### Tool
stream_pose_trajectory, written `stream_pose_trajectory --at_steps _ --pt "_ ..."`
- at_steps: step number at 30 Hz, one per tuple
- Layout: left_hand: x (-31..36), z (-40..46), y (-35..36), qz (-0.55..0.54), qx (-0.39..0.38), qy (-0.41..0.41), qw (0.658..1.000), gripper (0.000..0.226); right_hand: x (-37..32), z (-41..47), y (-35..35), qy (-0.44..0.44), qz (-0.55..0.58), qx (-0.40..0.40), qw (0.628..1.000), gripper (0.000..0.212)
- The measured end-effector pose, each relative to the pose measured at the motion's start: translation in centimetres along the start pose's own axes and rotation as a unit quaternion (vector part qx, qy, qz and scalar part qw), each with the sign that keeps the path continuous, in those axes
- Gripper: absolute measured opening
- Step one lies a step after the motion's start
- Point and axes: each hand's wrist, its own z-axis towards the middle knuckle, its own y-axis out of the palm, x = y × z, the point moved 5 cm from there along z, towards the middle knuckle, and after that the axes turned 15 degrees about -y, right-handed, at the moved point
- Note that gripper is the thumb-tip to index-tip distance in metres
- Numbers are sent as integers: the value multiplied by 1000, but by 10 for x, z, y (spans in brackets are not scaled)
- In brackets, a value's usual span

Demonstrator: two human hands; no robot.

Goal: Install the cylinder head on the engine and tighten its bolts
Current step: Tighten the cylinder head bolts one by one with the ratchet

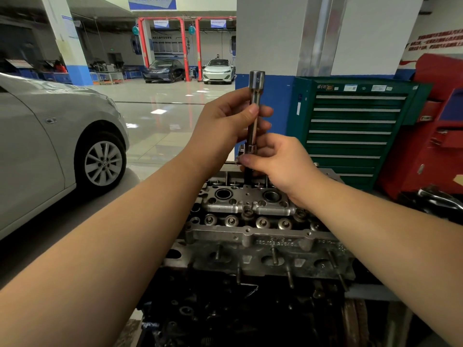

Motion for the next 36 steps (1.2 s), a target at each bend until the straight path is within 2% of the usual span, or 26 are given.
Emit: stream_pose_trajectory --at_steps 4,7,11,15,20,22,24,26,29,36 --pt "4 -2 -1 44 38 30 998 22 -7 -1 -2 -12 -63 27 998 45" --pt "5 -2 0 68 48 49 995 20 -8 -2 0 -7 -30 5 1000 34" --pt "2 1 -2 37 28 25 999 24 -7 -3 4 2 61 -21 998 12" --pt "1 0 1 -1 0 3 1000 29 -5 -2 0 6 -15 -3 1000 15" --pt "6 -1 -1 55 52 34 997 23 -7 -2 -1 6 -50 21 999 50" --pt "6 -1 -4 83 94 36 991 33 -5 -2 1 9 -32 5 999 47" --pt "7 0 -7 73 111 31 991 39 -4 0 3 6 3 -15 1000 29" --pt "7 -2 -5 57 97 30 993 35 -3 -1 3 6 34 -26 999 18" --pt "7 -5 -2 34 65 24 997 31 -3 -2 1 -1 9 -24 1000 14" --pt "7 -5 0 90 83 38 992 27 -12 -1 -1 -10 -86 14 996 36"
